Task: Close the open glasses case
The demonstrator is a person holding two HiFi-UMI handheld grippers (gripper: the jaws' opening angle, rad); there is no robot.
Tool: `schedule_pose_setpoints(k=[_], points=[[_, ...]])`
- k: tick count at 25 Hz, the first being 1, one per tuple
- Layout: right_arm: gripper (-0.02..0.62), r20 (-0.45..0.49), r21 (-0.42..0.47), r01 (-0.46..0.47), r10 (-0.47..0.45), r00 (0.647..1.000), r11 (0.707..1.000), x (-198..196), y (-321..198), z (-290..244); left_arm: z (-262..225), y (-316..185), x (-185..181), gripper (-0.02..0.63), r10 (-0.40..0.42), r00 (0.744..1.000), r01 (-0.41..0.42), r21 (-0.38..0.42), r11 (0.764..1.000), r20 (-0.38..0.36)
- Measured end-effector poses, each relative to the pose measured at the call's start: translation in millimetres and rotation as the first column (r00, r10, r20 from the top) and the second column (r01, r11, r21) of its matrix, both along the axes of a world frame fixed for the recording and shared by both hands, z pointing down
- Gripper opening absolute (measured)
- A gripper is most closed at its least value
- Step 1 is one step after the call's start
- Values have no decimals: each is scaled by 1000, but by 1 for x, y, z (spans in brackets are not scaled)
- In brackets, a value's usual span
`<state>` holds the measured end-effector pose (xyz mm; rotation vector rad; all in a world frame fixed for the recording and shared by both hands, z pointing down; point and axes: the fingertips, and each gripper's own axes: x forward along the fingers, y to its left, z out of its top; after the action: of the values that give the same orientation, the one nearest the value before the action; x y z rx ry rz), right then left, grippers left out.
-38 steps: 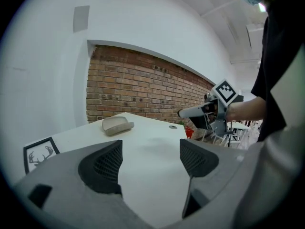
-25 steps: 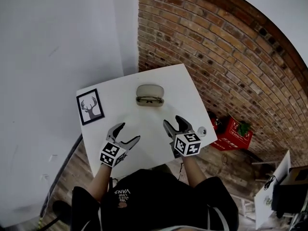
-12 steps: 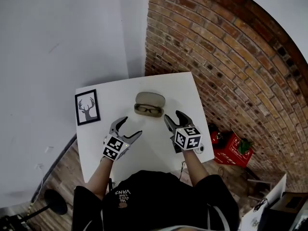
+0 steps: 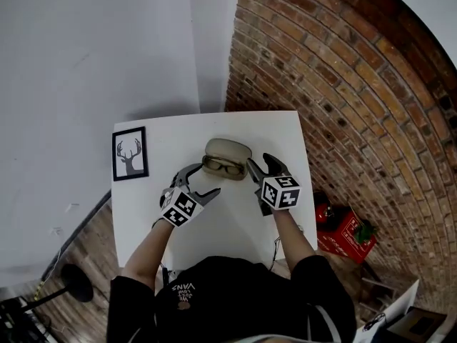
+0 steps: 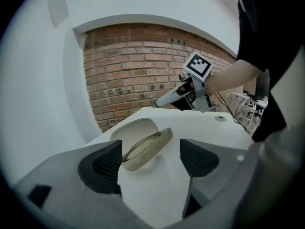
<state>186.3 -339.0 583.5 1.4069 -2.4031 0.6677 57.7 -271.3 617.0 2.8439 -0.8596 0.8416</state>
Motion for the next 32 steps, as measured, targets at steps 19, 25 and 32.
schedule_pose_setpoints(k=[19,25,32], points=[[233,-35,-113,-91,87,996,989,7,-80,42,51,22,10,380,149,973,-140,-63,988,178],[236,-10,-125,-81,81,997,989,3,-65,43,62,29,7,377,155,968,-140,-87,986,195],[238,-5,-121,-58,58,998,991,-3,-42,37,72,32,6,365,142,970,-122,-111,986,198]])
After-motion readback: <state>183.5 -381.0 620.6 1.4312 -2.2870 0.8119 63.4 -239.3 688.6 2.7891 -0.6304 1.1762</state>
